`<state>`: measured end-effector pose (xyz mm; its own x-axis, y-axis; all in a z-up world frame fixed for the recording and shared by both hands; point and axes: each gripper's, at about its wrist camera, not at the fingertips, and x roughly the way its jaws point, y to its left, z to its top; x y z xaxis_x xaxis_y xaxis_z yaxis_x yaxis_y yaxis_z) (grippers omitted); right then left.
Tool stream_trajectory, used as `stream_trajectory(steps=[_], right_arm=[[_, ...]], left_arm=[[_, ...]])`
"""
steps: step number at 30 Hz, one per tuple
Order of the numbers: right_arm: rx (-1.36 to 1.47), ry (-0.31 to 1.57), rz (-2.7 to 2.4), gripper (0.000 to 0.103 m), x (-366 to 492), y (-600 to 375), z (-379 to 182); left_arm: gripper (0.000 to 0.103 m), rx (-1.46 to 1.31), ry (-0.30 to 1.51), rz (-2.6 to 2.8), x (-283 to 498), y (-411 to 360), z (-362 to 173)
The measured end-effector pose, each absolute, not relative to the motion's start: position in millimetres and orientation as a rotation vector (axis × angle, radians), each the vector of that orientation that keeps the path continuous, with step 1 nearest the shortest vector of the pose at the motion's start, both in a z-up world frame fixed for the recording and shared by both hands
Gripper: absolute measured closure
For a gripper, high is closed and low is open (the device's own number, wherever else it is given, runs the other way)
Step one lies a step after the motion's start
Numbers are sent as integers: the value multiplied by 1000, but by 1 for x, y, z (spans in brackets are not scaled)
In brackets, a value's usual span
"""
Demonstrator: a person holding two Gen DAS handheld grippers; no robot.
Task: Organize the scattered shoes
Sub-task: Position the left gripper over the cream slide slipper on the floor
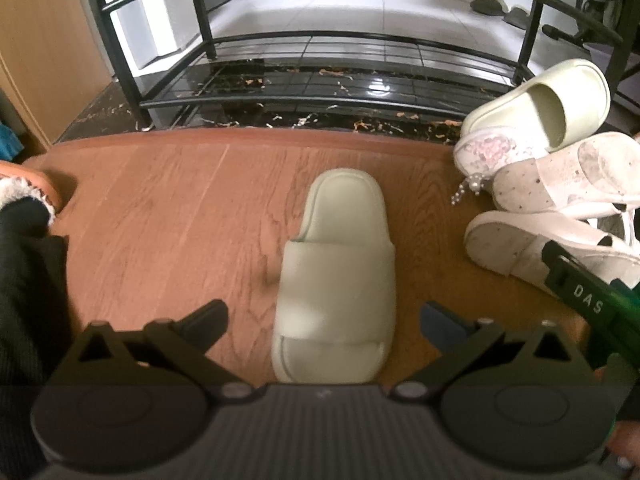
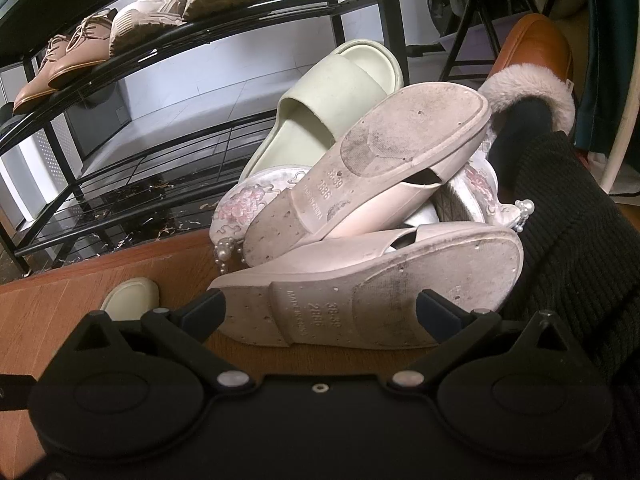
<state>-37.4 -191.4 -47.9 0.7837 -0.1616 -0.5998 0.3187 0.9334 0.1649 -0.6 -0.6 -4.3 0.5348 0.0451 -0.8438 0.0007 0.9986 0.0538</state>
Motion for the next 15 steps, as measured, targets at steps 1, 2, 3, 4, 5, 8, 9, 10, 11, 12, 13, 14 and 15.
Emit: stream_trajectory(steps=[1,2,3,4,5,8,9,10,11,12,13,14,15], right_arm=[[266,620,-262,0,-37,-191,-48],[267,620,-262,0,-37,-191,-48],[268,621,-262,0,-37,-191,-48],[268,621,-262,0,-37,-192,-48],[269,622,-262,0,-37,-192,-48],[272,624,-261,0,-37,-192,-48],[273,624,-261,0,-37,-192,-48],[275,624,-261,0,-37,-192,-48],[276,624,-261,0,-37,-193,-49],[276,625,-262,0,-37,-192,-48],[276,624,-262,0,-37,-192,-48],[276,625,-262,0,-37,-192,-48],[277,625,-262,0,-37,-192,-48]], left_arm=[[1,50,1006,27,-1,-1,-5],[1,50,1007,27,-1,-1,-5],[1,51,1007,27,-1,-1,-6],[1,51,1007,27,-1,-1,-7],[1,52,1007,27,-1,-1,-7],[1,53,1008,27,-2,-1,-9],[1,53,1008,25,-3,-1,-9],[1,53,1008,23,-4,-1,-10],[1,54,1008,21,-5,-1,-10],[1,54,1008,20,-7,-1,-10],[1,55,1007,18,-9,-2,-10],[1,55,1007,17,-11,-2,-10],[1,55,1006,17,-13,-3,-9]])
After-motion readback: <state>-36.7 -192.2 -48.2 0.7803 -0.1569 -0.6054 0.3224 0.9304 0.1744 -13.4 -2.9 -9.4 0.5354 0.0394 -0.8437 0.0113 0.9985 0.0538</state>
